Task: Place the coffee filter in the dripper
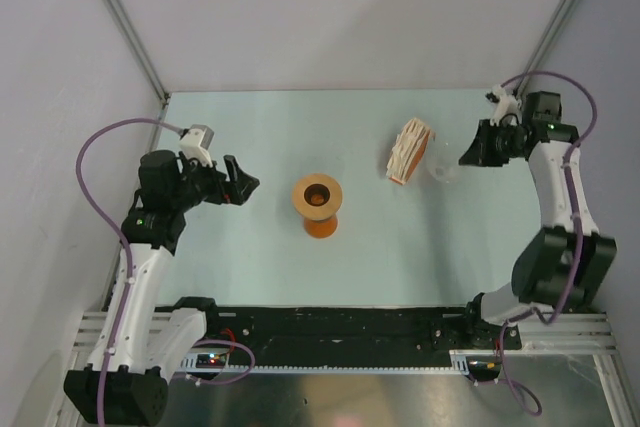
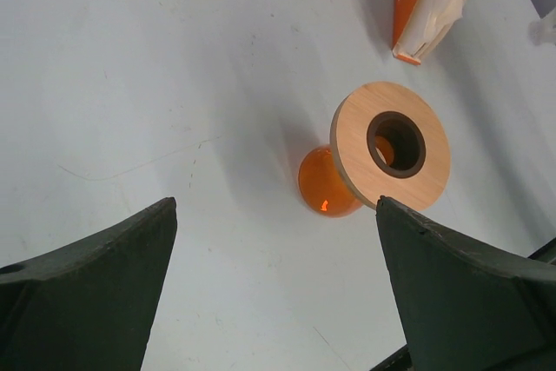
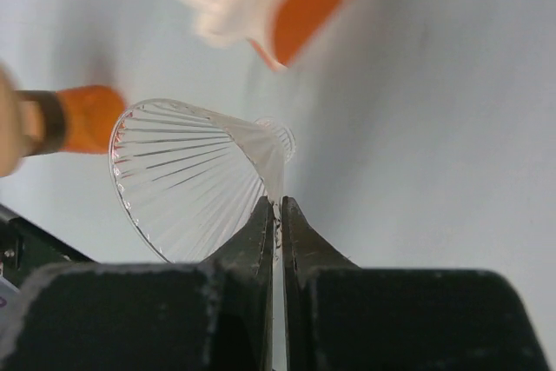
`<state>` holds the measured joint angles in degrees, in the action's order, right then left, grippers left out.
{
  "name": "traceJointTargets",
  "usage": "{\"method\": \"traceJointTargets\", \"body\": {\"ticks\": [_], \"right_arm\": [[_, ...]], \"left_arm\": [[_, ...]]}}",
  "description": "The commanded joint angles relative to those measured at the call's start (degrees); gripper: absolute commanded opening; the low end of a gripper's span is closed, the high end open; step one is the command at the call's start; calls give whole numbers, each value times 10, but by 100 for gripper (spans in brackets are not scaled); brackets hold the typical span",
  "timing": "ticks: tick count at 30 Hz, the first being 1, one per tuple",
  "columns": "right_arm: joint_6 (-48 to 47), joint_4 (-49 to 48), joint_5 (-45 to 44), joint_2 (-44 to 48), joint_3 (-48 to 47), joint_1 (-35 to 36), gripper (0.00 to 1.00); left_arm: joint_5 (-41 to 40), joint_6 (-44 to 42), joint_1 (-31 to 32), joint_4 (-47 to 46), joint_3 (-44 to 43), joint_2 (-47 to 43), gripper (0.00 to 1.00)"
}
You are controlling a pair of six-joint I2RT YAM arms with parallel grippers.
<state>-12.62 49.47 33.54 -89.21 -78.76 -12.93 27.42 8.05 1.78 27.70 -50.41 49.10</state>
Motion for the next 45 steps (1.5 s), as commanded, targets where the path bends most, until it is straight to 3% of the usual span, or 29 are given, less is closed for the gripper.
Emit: {"method": "traceJointTargets", "body": {"ticks": [1, 7, 11, 15, 24, 31, 45], "right_arm": [[24, 32, 92, 104, -60, 81, 0], [36, 13, -7, 149, -94, 315, 0], [38, 46, -92, 90, -175, 450, 0], [47, 129, -133, -18, -282, 509, 0], [95, 195, -100, -160, -456, 515, 0], [123, 203, -52, -204, -460, 500, 0], [153, 160, -42, -236, -433, 476, 0]], "left_arm": [[-27, 9, -3, -8, -10, -26, 100], [-36, 18, -4, -7, -23, -39, 100], [-36, 30, -4, -7, -25, -45, 100], [-33, 37, -5, -4, -26, -49, 100], [-22, 39, -6, -4, -22, -43, 100], [-15, 38, -6, -4, -18, -45, 100], [14, 46, -6, -5, -11, -34, 100]]}}
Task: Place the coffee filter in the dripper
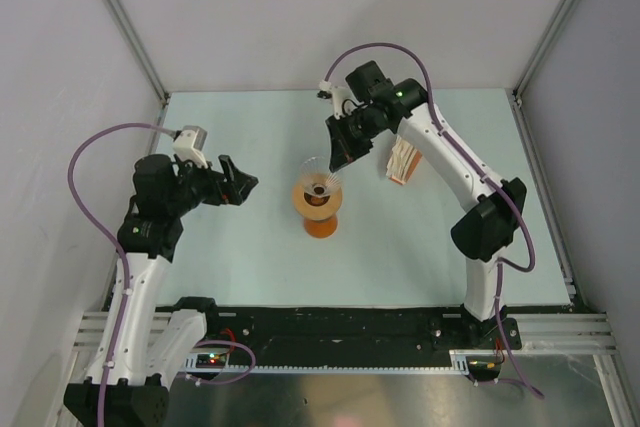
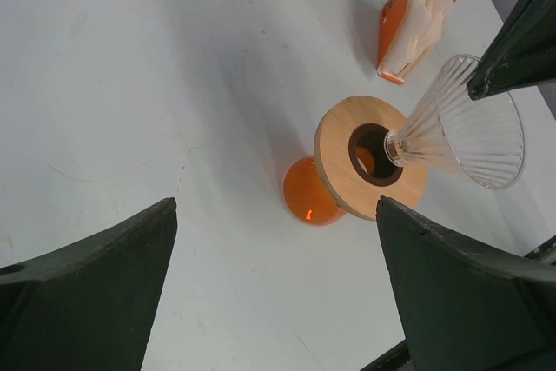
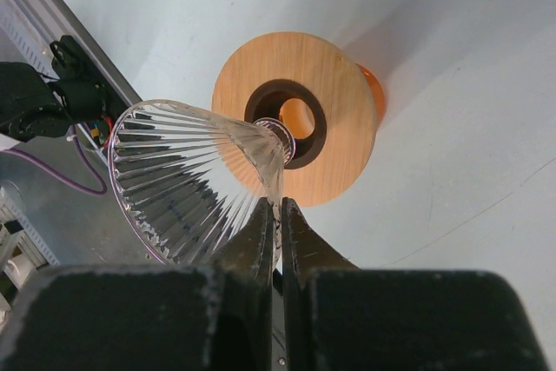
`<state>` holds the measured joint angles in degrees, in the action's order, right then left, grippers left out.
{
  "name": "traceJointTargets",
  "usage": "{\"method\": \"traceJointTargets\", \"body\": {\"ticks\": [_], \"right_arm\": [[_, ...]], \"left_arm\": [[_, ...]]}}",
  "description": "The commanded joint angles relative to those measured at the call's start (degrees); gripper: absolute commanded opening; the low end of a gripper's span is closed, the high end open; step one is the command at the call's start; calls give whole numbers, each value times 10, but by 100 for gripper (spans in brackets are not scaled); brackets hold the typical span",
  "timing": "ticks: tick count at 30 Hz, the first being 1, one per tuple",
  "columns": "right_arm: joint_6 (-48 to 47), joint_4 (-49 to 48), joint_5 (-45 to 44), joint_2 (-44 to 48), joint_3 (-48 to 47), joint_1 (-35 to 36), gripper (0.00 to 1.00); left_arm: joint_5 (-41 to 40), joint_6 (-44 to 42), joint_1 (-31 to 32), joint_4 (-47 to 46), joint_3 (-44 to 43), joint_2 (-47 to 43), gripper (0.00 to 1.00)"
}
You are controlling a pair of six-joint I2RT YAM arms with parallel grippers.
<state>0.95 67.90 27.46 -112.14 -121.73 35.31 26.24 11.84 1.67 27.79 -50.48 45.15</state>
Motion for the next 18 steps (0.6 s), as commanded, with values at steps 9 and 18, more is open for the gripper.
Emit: {"method": "traceJointTargets", "body": {"ticks": [9, 18], "right_arm": [[28, -34, 24, -20, 17, -11, 0], [28, -56, 19, -27, 46, -14, 0]], "left_arm": [[72, 24, -3, -6, -25, 45, 100], [67, 18, 32, -7, -48, 79, 97]]}}
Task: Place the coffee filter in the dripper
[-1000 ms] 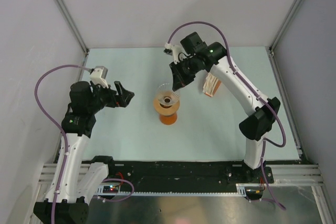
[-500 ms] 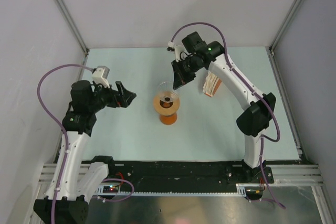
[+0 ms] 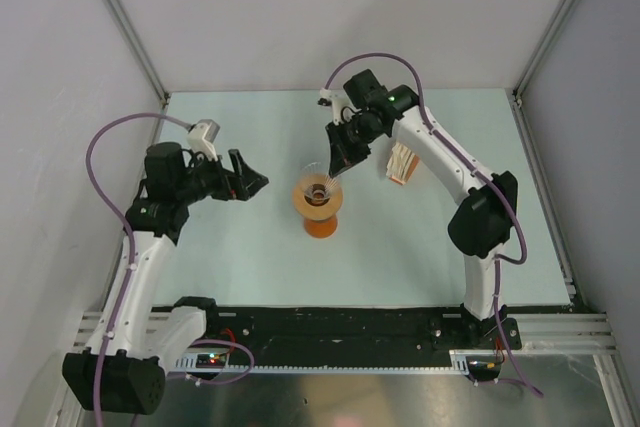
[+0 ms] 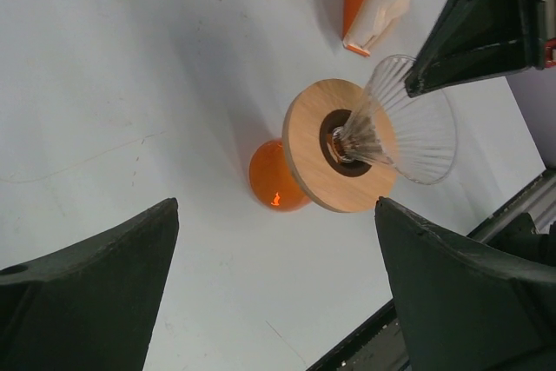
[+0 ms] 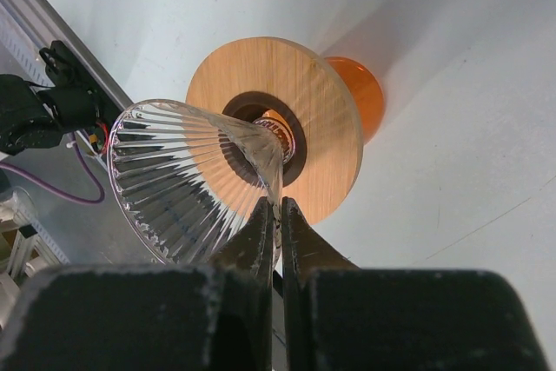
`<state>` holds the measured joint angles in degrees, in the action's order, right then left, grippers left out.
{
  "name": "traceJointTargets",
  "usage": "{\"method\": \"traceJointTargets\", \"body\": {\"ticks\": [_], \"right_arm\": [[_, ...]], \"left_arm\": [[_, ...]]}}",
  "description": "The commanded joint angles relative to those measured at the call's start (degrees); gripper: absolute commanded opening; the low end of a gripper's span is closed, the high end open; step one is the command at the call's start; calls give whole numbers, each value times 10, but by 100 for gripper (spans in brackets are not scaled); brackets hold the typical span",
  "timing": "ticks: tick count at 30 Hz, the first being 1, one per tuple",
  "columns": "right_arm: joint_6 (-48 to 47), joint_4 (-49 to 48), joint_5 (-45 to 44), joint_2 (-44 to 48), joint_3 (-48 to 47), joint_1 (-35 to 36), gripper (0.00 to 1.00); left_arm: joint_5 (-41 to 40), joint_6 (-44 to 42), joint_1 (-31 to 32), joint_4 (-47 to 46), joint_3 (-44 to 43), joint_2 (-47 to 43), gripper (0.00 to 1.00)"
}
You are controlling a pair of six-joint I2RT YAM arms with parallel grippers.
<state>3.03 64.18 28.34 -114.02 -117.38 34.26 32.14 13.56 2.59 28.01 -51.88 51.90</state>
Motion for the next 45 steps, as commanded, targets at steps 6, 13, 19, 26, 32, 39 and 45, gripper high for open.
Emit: {"method": "traceJointTargets", "body": {"ticks": [6, 13, 19, 26, 32, 39, 45], "right_arm": [[7, -20, 6, -9, 11, -3, 0], [7, -24, 2, -8, 22, -2, 0], [10, -27, 3, -8, 28, -1, 0], [10, -28, -4, -7, 28, 5, 0], [9, -27, -17, -4, 28, 12, 0], [7, -27, -29, -4, 30, 19, 0], [3, -30, -36, -2, 39, 20, 0]], "left_arm": [[-10, -5, 81, -9, -55, 57, 91], [-16, 6, 130, -11, -88, 119, 83], [-3, 17, 146, -13, -106, 159, 73], [5, 25, 163, -16, -119, 191, 59], [11, 33, 171, -16, -120, 211, 48], [21, 44, 176, -16, -121, 240, 36], [27, 48, 179, -16, -120, 256, 19]]}}
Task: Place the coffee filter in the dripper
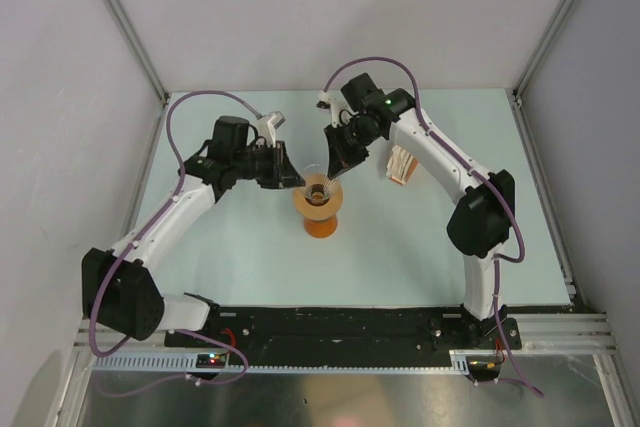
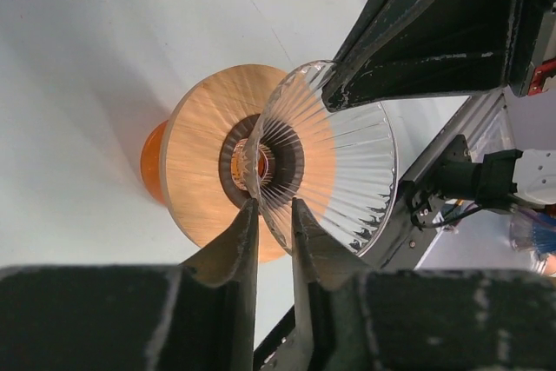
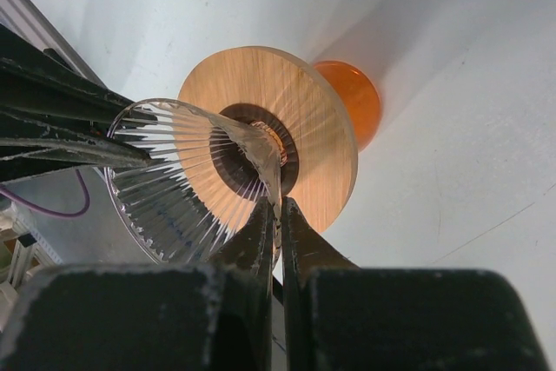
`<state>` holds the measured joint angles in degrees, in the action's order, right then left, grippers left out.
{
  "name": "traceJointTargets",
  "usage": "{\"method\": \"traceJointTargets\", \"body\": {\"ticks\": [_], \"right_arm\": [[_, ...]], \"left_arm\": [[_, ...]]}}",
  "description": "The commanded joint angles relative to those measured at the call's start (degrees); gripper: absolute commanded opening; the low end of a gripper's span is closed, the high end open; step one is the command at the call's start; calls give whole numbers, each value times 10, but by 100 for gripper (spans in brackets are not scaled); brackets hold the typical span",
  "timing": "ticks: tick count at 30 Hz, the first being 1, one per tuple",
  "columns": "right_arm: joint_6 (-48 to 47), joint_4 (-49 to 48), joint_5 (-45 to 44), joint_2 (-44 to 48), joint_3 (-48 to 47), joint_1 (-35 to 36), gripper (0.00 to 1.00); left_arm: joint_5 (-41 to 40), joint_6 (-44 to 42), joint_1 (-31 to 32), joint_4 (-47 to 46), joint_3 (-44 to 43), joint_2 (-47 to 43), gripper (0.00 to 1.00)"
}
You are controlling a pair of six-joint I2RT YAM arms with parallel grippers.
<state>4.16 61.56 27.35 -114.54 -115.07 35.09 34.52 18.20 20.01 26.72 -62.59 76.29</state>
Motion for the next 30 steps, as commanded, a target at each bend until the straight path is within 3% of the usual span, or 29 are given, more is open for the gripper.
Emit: {"method": "traceJointTargets", "body": {"ticks": [1, 9, 30], "right_arm": [[-9, -5, -27, 3, 19, 11, 0], [-15, -28, -30, 12, 57, 10, 0], [-26, -64, -40, 8, 123, 12, 0]], "left_arm": [[3, 1, 5, -3, -11, 13, 16], [-11, -12, 8, -3, 9, 12, 1], [-42, -39, 13, -3, 48, 35, 0]]}}
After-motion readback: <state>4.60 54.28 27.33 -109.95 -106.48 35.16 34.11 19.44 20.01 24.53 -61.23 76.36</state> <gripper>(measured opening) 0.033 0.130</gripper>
